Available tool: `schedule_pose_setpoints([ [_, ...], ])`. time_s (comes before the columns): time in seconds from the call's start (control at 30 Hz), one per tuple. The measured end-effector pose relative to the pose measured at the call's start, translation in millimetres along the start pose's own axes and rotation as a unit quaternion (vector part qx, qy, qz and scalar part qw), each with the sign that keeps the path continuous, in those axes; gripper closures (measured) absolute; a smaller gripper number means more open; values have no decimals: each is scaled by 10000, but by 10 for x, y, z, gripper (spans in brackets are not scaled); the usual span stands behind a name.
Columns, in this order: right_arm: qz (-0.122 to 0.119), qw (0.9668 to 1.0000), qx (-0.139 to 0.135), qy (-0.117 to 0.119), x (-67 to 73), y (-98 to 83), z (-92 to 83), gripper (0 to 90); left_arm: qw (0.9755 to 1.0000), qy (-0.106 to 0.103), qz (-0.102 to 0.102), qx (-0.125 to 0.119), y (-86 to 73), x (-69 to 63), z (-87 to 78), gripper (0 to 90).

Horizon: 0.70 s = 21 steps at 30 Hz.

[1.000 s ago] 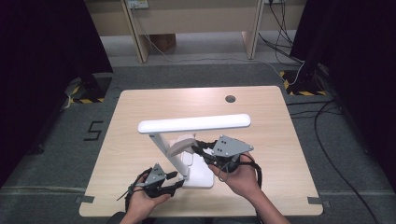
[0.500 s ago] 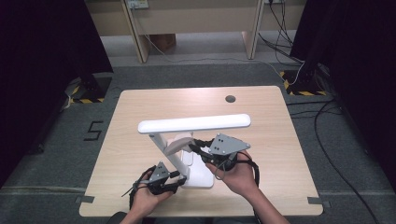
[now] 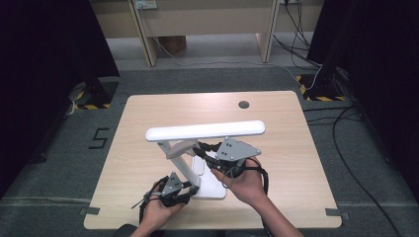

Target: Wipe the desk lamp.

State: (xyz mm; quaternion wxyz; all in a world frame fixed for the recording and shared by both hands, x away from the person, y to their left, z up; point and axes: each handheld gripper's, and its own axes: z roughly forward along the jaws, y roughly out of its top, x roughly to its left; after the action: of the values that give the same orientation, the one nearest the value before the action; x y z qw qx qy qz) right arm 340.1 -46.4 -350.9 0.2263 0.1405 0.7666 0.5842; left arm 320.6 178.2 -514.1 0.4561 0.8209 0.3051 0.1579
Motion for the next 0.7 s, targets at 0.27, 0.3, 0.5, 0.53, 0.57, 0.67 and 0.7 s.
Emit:
schedule_pose_setpoints([
  [0.27,-18,9999,-140,100,69,79,87,806,10000,6,28,10,0,-5,-1,655],
  [0.3,-25,9998,-133,109,82,90,99,806,10000,18,30,11,0,-6,-1,655],
  [0.5,-46,9997,-166,155,111,155,153,806,10000,23,61,26,3,-9,-1,655],
  [0.53,-56,9997,-179,157,114,162,159,805,10000,25,66,27,3,-10,-1,654],
  [0.57,16,9997,-156,172,127,166,159,806,10000,26,69,27,3,-10,-1,654],
  [0.67,144,9996,-167,188,148,177,163,805,10000,36,77,27,3,-15,0,654],
  [0.7,163,9995,-184,203,150,181,165,805,10000,40,79,27,3,-16,0,654],
])
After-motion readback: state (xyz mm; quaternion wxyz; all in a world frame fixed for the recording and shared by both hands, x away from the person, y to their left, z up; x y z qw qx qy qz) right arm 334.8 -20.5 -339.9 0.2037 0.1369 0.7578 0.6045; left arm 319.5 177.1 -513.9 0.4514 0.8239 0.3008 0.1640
